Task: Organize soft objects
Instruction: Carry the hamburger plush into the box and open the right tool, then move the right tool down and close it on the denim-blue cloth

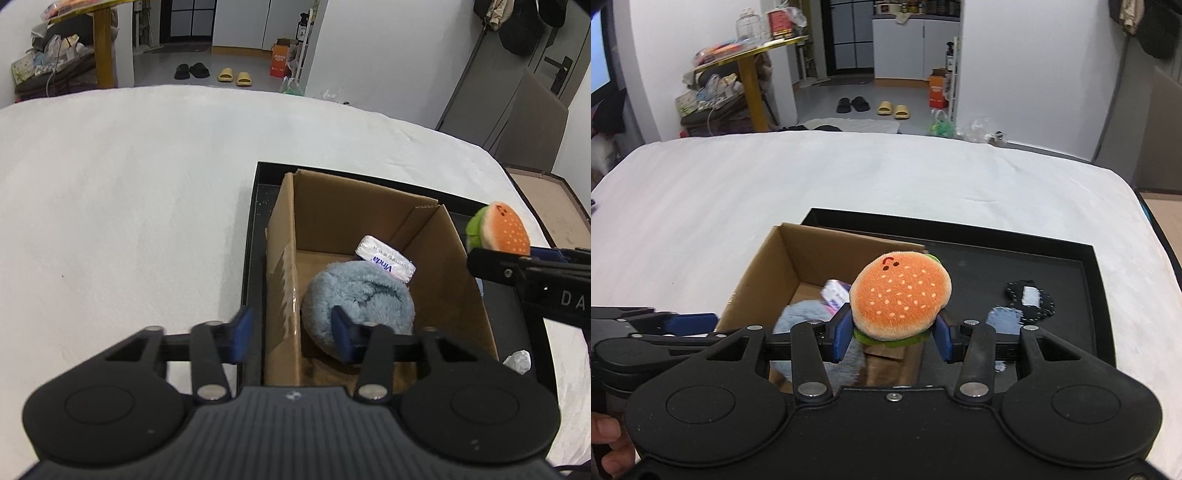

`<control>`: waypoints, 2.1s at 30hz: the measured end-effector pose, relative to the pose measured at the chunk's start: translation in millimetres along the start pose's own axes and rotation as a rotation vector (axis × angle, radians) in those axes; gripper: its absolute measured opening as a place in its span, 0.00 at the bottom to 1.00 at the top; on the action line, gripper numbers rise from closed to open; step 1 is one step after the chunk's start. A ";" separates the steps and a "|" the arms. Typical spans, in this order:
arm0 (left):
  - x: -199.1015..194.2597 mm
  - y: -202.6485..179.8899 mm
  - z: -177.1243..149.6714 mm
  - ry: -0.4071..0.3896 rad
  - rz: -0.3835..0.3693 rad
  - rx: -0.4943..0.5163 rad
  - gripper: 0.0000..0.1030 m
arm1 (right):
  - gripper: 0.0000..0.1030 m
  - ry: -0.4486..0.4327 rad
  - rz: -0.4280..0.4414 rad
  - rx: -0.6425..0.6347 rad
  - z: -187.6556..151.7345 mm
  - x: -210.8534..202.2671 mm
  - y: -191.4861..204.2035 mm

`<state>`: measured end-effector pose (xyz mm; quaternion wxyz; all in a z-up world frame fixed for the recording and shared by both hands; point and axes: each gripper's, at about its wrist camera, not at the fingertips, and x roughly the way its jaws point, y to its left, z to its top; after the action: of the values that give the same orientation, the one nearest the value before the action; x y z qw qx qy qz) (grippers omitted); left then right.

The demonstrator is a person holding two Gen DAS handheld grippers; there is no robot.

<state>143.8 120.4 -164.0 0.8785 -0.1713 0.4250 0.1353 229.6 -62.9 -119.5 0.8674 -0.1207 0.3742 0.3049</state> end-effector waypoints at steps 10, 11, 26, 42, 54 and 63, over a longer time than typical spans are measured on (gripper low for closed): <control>3.1 9.4 -2.2 0.008 -0.033 -0.050 0.14 | 0.57 0.022 -0.024 -0.050 -3.1 3.9 14.3; 3.8 9.6 -1.9 0.008 -0.034 -0.053 0.14 | 0.57 0.026 -0.026 -0.046 -3.9 3.5 13.7; 1.2 5.6 -1.9 0.007 -0.021 -0.046 0.14 | 0.51 0.026 -0.049 0.005 -16.9 -0.2 -2.1; 4.0 -17.0 3.5 0.026 0.055 0.023 0.59 | 0.62 0.027 -0.090 0.166 -44.3 -3.7 -63.6; 10.3 -36.0 7.8 0.032 0.122 0.051 0.74 | 0.82 0.021 -0.072 0.264 -56.5 4.2 -105.2; 18.0 -48.3 13.7 0.036 0.165 0.062 0.77 | 0.85 0.017 -0.065 0.299 -48.6 15.3 -136.9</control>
<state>182.7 84.1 -161.4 0.8614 -0.1108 0.4574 0.1908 294.6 -184.9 -166.7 0.8820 -0.0050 0.4186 0.2165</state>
